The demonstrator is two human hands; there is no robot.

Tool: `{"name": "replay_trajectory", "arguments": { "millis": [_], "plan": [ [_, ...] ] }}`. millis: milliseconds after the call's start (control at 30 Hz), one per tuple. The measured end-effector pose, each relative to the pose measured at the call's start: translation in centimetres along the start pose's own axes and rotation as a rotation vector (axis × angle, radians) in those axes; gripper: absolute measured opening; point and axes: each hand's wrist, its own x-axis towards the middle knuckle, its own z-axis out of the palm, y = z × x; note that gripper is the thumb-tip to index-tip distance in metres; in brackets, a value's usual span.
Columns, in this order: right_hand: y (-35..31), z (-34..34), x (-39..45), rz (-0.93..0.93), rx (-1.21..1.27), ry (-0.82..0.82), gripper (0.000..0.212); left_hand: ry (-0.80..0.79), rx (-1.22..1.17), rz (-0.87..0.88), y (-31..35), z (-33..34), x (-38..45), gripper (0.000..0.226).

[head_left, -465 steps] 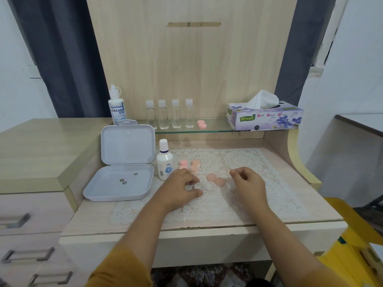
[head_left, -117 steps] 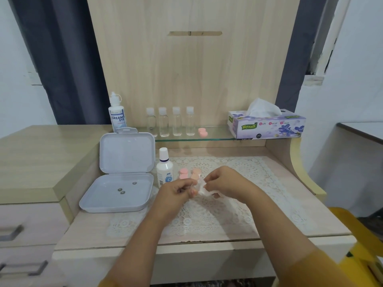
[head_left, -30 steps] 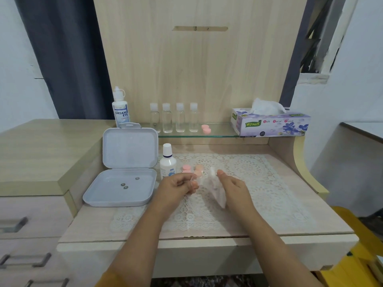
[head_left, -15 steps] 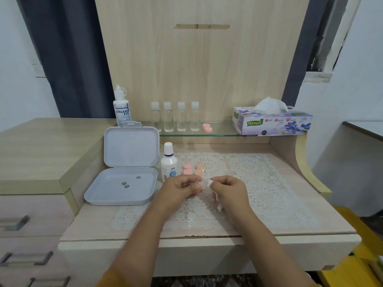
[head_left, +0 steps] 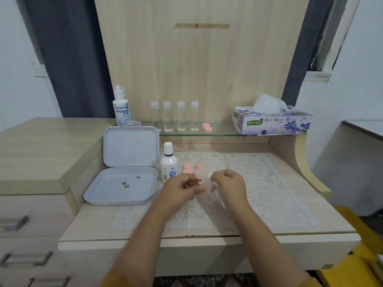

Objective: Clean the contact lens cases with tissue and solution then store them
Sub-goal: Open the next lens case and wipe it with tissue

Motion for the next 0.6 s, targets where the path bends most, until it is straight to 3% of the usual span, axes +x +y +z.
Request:
{"name": "replay_trajectory", "arguments": {
  "millis": [267,600],
  "plan": [
    [0.05,0.62,0.04,0.107,0.053,-0.089,0.038,0.013,0.181,0.046,-0.66,-0.19,0.14,0.006],
    [0.58,0.61,-0.43,-0.036,-0.098,-0.051,0.009,0.014,0.054,-0.003,-0.14,-0.12,0.1,0.036]
  ]
}}
